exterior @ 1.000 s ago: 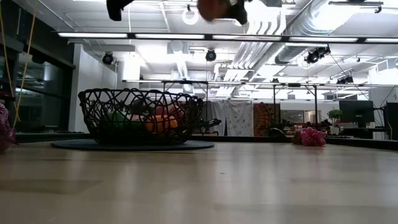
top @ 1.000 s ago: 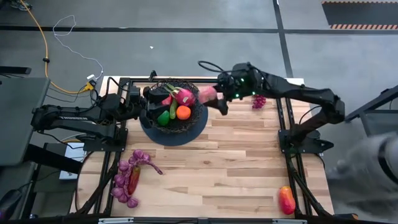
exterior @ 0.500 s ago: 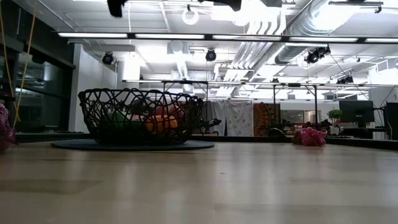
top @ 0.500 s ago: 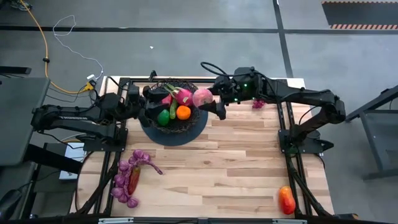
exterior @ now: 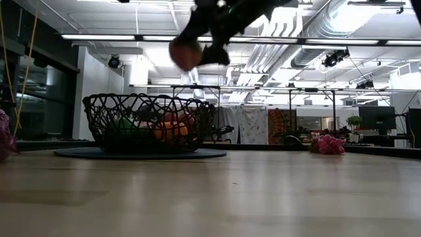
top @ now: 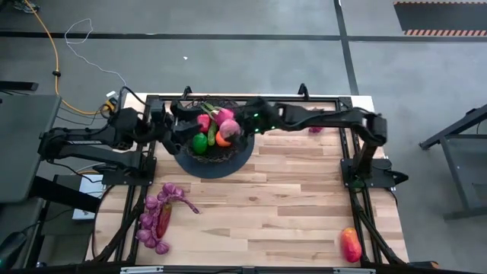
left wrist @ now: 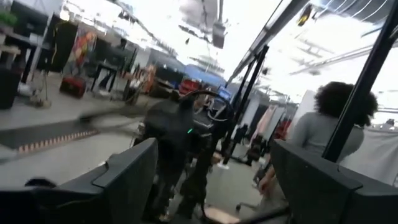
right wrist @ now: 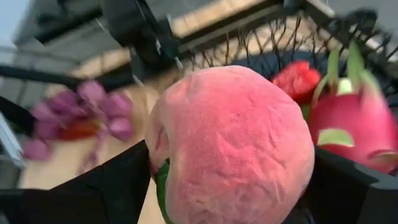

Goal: Build produce basket
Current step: Put the pink peach into the black wire basket, then put the orange mango into the black wire basket

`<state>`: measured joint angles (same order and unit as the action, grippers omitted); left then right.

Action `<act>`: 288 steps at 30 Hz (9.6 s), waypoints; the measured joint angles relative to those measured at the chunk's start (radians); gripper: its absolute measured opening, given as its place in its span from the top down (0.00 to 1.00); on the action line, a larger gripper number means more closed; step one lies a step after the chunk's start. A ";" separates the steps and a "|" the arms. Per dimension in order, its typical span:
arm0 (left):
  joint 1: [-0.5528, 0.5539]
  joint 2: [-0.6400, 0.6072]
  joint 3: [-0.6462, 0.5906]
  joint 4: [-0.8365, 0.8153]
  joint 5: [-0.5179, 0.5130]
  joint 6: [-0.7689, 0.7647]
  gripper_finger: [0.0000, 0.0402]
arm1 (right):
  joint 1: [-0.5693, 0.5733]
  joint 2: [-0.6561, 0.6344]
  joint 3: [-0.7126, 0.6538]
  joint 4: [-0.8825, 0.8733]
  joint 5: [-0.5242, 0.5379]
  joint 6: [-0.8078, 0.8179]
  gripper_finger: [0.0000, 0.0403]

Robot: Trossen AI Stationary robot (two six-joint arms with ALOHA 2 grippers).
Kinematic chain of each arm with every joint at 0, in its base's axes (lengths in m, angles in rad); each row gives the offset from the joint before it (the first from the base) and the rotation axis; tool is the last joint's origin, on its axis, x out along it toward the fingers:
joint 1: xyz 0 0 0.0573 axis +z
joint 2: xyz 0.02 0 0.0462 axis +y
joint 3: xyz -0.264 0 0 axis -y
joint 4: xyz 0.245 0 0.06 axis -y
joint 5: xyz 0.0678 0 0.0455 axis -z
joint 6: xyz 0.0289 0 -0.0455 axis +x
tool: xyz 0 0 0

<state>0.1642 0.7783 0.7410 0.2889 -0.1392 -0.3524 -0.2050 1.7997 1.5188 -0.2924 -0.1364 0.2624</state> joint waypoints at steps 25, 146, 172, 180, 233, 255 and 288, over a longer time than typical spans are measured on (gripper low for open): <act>0.000 0.002 0.000 -0.040 -0.033 -0.012 0.25 | -0.046 0.146 -0.012 -0.021 0.109 -0.239 0.12; 0.025 0.143 0.000 -0.160 0.088 -0.038 0.25 | 1.038 -0.678 -0.975 -0.219 -0.444 2.060 0.01; 0.046 0.143 0.000 -0.165 0.110 -0.022 0.25 | 1.014 -0.383 -0.954 -0.164 -0.493 1.992 0.01; 0.046 0.143 0.000 -0.165 0.108 -0.011 0.25 | 1.016 -0.383 -0.932 -0.170 -0.351 1.962 0.01; 0.046 0.143 0.000 -0.165 0.102 0.016 0.25 | 1.015 -0.385 -0.930 -0.169 -0.397 1.850 0.02; 0.046 0.143 0.000 -0.165 0.102 0.016 0.25 | 1.022 -0.385 -0.785 -0.389 -0.328 1.825 0.02; 0.046 0.142 0.000 -0.166 0.102 0.016 0.25 | 1.100 -0.270 -0.706 -0.424 -0.346 2.043 0.02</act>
<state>0.2104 0.9207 0.7410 0.1229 -0.0372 -0.3367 0.8953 1.5292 0.8125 -0.7167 -0.4821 2.3055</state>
